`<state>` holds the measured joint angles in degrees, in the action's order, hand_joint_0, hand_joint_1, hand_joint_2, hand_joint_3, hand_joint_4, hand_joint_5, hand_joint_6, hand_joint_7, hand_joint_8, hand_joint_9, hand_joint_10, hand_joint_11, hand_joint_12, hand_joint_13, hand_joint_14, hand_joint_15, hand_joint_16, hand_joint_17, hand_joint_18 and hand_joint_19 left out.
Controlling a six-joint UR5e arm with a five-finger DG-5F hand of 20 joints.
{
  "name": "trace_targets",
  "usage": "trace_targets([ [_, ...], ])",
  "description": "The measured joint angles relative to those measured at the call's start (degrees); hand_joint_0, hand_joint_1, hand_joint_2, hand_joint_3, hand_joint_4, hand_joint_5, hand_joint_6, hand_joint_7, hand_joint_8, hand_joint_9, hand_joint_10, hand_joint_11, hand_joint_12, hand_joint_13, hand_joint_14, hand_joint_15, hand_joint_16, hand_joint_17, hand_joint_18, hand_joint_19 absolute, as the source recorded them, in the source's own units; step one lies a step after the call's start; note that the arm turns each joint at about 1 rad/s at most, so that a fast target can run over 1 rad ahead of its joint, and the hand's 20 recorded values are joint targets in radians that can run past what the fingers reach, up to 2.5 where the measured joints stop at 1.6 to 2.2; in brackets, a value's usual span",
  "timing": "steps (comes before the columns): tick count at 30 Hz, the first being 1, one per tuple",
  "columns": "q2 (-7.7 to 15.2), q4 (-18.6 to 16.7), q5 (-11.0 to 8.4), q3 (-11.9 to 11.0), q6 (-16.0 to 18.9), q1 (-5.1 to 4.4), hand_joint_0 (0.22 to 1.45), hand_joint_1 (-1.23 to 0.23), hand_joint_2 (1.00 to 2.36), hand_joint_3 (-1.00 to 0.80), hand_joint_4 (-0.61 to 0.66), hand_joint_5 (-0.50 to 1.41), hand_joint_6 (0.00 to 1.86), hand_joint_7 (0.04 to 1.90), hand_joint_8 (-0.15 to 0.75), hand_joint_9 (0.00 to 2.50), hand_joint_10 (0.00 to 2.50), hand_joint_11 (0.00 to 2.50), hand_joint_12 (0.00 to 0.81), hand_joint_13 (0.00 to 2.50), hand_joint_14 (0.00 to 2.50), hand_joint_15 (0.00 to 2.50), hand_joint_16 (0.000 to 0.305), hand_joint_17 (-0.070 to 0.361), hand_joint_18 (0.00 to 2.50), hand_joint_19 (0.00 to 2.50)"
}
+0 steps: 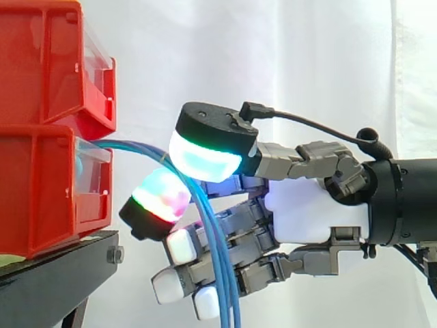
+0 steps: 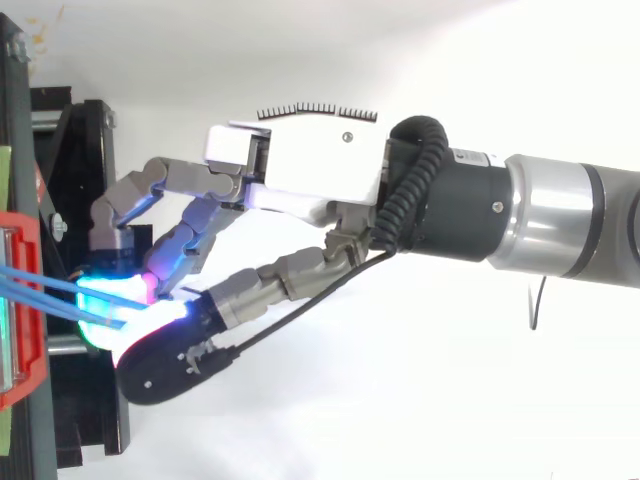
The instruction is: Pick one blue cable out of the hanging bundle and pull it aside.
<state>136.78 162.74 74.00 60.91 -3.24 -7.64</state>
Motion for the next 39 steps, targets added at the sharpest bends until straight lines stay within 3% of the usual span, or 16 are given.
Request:
trace_targets([
  [2, -0.19, 0.09, 0.00, -0.03, 0.04, 0.00, 0.85, -0.88, 1.00, -0.50, -0.24, -0.19, 0.95, 1.15, 0.193, 0.94, 0.02, 0.53, 0.337, 0.80, 0.02, 0.45, 0.040, 0.090, 0.73, 0.57],
  [4, -0.39, 0.33, 0.01, -0.03, 0.06, 0.01, 0.83, -0.88, 1.00, -0.50, -0.25, -0.20, 0.95, 1.09, 0.186, 0.94, 0.02, 0.52, 0.328, 0.81, 0.02, 0.44, 0.039, 0.087, 0.75, 0.52],
  [7, -0.70, 1.08, 0.01, -0.02, 0.11, 0.01, 0.75, -0.95, 1.00, -0.50, -0.17, -0.19, 0.95, 0.86, 0.185, 0.94, 0.02, 0.52, 0.320, 0.82, 0.02, 0.44, 0.036, 0.082, 0.76, 0.48],
  [12, -1.00, 2.70, 0.03, -0.03, 0.27, 0.03, 0.58, -0.98, 1.00, -0.50, -0.08, -0.19, 0.93, 0.87, 0.218, 0.97, 0.02, 0.55, 0.332, 0.84, 0.02, 0.47, 0.037, 0.083, 0.76, 0.53],
  [16, -1.05, 3.54, 0.05, -0.04, 0.32, 0.02, 0.49, -0.90, 1.00, -0.50, -0.02, -0.18, 0.92, 0.84, 0.264, 1.01, 0.02, 0.55, 0.369, 0.88, 0.02, 0.48, 0.044, 0.099, 0.81, 0.56],
  [19, -1.06, 3.70, 0.03, -0.05, 0.34, 0.01, 0.44, -0.72, 1.00, -0.50, 0.01, -0.17, 0.91, 0.85, 0.305, 1.05, 0.02, 0.55, 0.402, 0.90, 0.02, 0.48, 0.052, 0.116, 0.85, 0.58],
  [21, -1.05, 3.71, 0.02, -0.03, 0.34, 0.01, 0.45, -0.59, 1.00, -0.50, 0.00, -0.17, 0.90, 0.89, 0.306, 1.07, 0.02, 0.56, 0.403, 0.90, 0.02, 0.50, 0.052, 0.117, 0.84, 0.60],
  [25, -1.06, 3.72, 0.01, -0.02, 0.34, 0.01, 0.55, -0.51, 1.00, -0.50, 0.00, -0.17, 0.90, 0.97, 0.296, 1.09, 0.02, 0.60, 0.379, 0.89, 0.02, 0.53, 0.047, 0.106, 0.79, 0.67],
  [27, -1.07, 3.74, 0.01, -0.02, 0.34, 0.01, 0.59, -0.56, 1.01, -0.34, 0.00, -0.16, 0.91, 0.97, 0.303, 1.10, 0.02, 0.64, 0.378, 0.91, 0.02, 0.54, 0.047, 0.106, 0.81, 0.69],
  [31, -1.04, 3.79, 0.01, -0.01, 0.42, 0.01, 0.58, -0.66, 1.02, -0.22, 0.01, -0.17, 0.91, 0.99, 0.309, 1.10, 0.02, 0.67, 0.377, 0.92, 0.02, 0.55, 0.047, 0.106, 0.83, 0.69],
  [32, -1.04, 3.79, 0.01, -0.02, 0.46, 0.01, 0.62, -0.76, 1.02, -0.19, 0.00, -0.17, 0.92, 0.98, 0.310, 1.09, 0.02, 0.71, 0.369, 0.92, 0.02, 0.56, 0.047, 0.105, 0.85, 0.68],
  [36, -1.06, 4.11, 0.05, -0.02, 0.75, 0.02, 0.77, -0.85, 1.02, -0.30, -0.16, -0.19, 0.95, 1.14, 0.270, 1.11, 0.02, 0.73, 0.356, 0.95, 0.02, 0.55, 0.044, 0.099, 0.87, 0.67],
  [39, -1.16, 4.67, 0.15, -0.03, 0.91, 0.03, 0.81, -0.84, 1.00, -0.45, -0.29, -0.20, 0.96, 1.10, 0.230, 1.12, 0.02, 0.72, 0.341, 0.95, 0.02, 0.57, 0.042, 0.095, 0.86, 0.68],
])
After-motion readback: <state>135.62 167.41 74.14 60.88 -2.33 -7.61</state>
